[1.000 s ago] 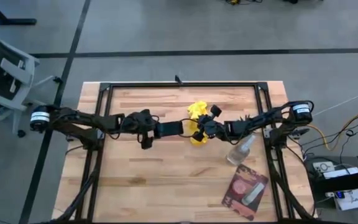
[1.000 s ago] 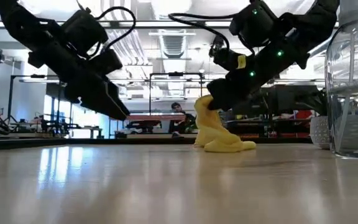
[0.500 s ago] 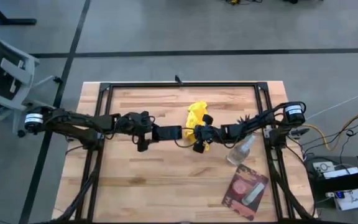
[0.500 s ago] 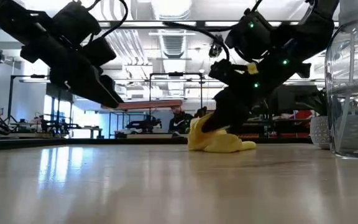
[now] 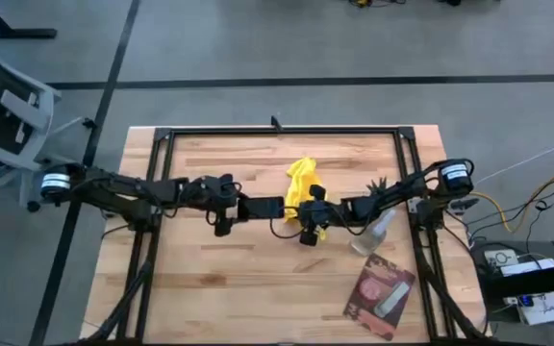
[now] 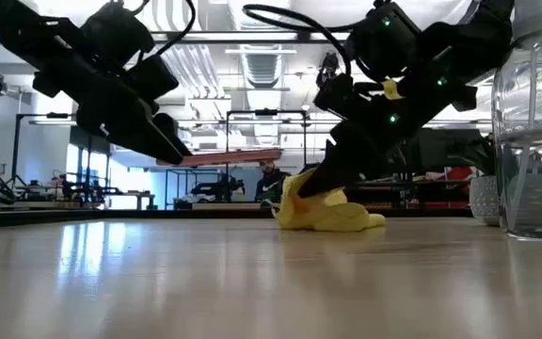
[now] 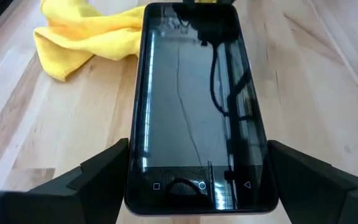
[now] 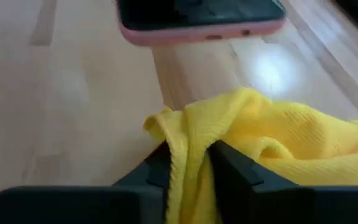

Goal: Apply microfiber cloth
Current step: Wipe the back of the pink cellphone with a microfiber cloth

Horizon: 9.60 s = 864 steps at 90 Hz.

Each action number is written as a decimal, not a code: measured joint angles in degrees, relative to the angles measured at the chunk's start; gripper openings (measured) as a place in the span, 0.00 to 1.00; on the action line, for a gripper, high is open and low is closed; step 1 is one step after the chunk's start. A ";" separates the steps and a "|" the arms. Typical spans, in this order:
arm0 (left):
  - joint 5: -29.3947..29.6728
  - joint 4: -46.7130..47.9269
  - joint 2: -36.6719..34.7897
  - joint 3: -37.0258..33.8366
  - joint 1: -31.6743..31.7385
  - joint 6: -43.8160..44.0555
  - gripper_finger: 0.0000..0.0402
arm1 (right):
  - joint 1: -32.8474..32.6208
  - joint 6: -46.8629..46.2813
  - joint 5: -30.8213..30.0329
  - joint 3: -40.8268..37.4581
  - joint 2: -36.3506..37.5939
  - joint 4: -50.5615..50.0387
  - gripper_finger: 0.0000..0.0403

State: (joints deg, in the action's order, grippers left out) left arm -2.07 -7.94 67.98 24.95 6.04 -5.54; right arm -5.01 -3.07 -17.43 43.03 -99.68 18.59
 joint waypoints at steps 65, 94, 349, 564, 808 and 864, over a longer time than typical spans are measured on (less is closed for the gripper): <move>10.81 -6.75 8.10 -0.02 0.00 -6.62 0.80 | -0.09 4.98 -6.42 24.58 0.02 -46.01 0.54; 15.96 -9.11 8.48 0.39 0.09 -2.40 0.80 | 0.02 7.74 -6.64 29.06 0.07 -44.88 0.47; 6.45 -8.16 7.52 2.99 -2.51 -2.28 0.80 | 6.92 15.20 8.64 35.30 -7.27 -46.96 0.97; 52.71 -1.39 -1.95 3.13 -25.64 -25.72 0.87 | 6.88 -17.62 33.90 37.18 -10.82 -45.24 0.77; 91.32 -7.45 1.64 9.42 -36.30 -50.90 0.87 | 11.43 -70.16 52.96 54.14 -13.38 -23.61 0.77; 92.13 -7.22 1.69 9.71 -36.26 -48.88 0.87 | 13.08 -76.72 52.39 54.18 -14.38 -21.93 0.77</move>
State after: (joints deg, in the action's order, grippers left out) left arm 90.06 -15.17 69.67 34.66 -30.22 -54.42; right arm 8.07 -79.79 34.96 97.21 -114.06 -3.34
